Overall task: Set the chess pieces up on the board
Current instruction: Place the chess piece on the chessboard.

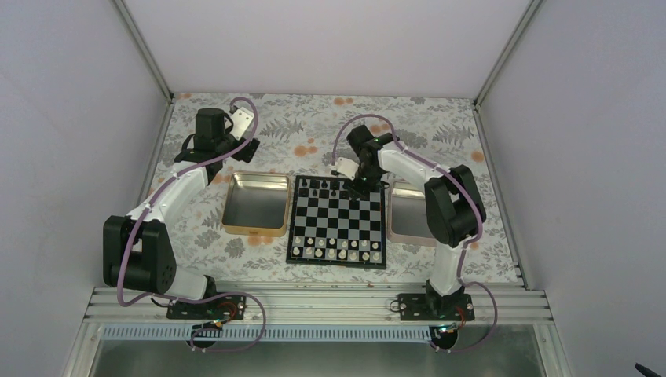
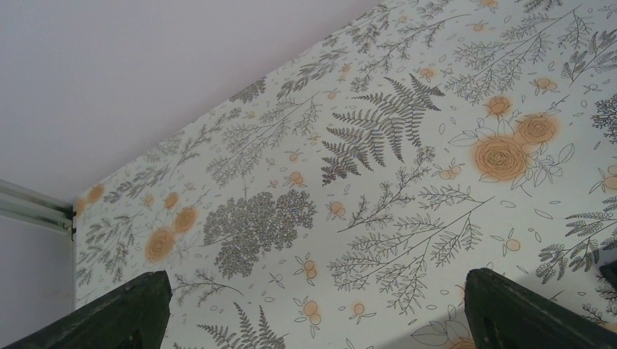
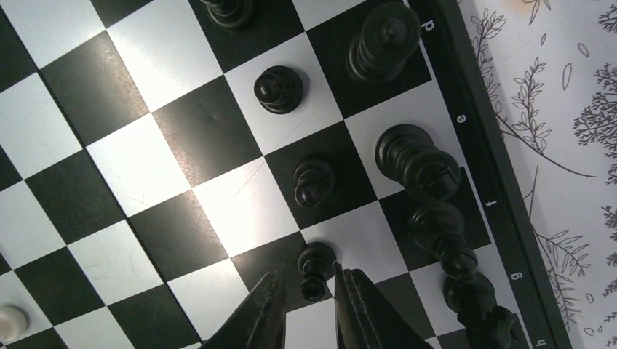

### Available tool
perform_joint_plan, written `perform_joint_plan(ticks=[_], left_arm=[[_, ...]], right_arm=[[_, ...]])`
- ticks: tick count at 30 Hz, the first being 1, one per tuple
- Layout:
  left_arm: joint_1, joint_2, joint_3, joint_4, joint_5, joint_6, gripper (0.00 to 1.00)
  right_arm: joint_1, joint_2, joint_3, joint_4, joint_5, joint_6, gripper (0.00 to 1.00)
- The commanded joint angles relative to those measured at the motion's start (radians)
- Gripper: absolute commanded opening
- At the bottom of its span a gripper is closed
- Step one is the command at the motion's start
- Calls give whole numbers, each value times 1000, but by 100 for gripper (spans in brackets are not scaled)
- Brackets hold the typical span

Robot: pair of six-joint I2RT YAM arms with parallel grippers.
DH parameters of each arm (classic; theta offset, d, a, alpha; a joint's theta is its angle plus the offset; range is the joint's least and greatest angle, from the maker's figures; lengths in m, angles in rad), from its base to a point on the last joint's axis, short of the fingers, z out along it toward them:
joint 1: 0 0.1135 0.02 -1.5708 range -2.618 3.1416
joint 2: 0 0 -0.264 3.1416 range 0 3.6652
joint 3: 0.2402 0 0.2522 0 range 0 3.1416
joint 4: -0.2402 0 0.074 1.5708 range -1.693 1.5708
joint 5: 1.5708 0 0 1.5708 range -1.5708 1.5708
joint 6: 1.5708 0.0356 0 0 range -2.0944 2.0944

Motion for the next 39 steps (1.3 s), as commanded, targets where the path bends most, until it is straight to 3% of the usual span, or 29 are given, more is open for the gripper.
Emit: perform_joint_plan(ticks=[1,27,39], left_arm=[[-4,-27,-7,9,13,-1,100],[-3,-27,-14,11,16,2,100],[-4,-24,-12,13,16,2,100]], right_arm=[[6,-22,-13,6,7,-3,21],[19,34,-25,22,25,-8,22],[19,30,-21,27,52,-2,9]])
